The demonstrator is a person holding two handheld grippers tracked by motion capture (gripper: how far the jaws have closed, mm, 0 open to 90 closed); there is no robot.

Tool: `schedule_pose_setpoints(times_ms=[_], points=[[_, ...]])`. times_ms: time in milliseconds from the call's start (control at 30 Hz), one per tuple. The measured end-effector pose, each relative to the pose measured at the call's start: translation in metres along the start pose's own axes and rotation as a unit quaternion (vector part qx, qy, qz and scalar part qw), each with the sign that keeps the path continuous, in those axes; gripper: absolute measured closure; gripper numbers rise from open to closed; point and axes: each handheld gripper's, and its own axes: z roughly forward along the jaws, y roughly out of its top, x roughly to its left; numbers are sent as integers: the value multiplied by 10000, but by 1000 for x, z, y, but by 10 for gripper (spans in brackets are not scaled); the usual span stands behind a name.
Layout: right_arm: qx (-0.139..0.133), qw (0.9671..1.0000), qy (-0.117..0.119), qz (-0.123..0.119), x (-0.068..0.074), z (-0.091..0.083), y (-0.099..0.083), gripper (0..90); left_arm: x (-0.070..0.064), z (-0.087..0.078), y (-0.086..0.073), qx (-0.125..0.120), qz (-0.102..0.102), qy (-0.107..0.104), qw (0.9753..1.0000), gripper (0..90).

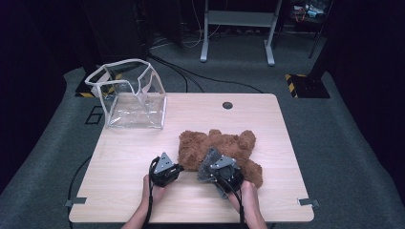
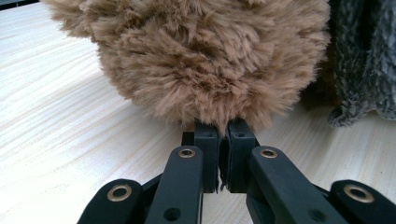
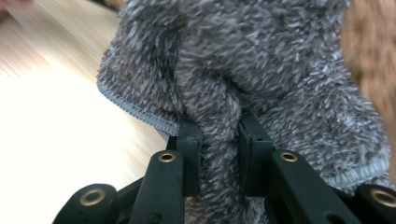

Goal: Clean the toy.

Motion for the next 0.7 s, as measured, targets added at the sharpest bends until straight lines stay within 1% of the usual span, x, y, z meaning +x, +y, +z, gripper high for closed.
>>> schedule_pose_setpoints(times_ms=[67,100,167,200,233,267,300,333,367,400,433,467,500,533,600,633,700], points=[[88,9999,-103,97,-2,0,-7,739,0,0,0,3,10,-16,10000,864],[88,9998,-152,67,-4,1,-11,739,0,0,0,-10,-1,-17,10000,864],[184,9996,-145,133,-7,1,-16,739,1,-1,0,2,56,-17,10000,864],[163,9996,-167,185,-9,1,-18,739,0,-1,0,-18,49,-5,10000,863],[209,9994,-154,243,-10,0,-19,739,0,-1,0,-28,59,-4,10000,863],[180,9994,-103,273,-12,-1,-19,739,0,-1,0,-26,66,-5,10000,863],[122,9992,-38,377,-13,-3,-18,738,0,-1,0,-21,59,-13,10000,863],[20,9989,132,457,-14,-5,-17,735,0,-2,0,-26,60,-13,10000,863],[-183,9980,338,511,-16,-9,-14,733,1,-2,0,-34,70,-3,10000,863],[-412,9960,493,624,-16,-13,-10,731,1,-2,0,-29,96,-1,9999,863],[-556,9946,557,673,-14,-16,-4,730,0,-2,0,-28,76,-8,10000,863],[-713,9944,533,574,-12,-16,3,729,0,-2,0,-30,76,-7,10000,863],[-782,9942,523,514,-9,-13,9,729,0,-2,0,-32,76,-7,10000,863],[-719,9944,549,540,-6,-10,14,728,0,-2,0,-31,74,-6,10000,863],[-548,9972,385,336,-2,2,22,727,1,-2,0,-48,45,-5,10000,863],[-414,9982,290,330,0,7,24,727,0,-2,-1,-75,21,5,10000,863],[-369,9989,192,193,-1,10,21,728,0,-2,-1,-71,26,4,10000,863]])
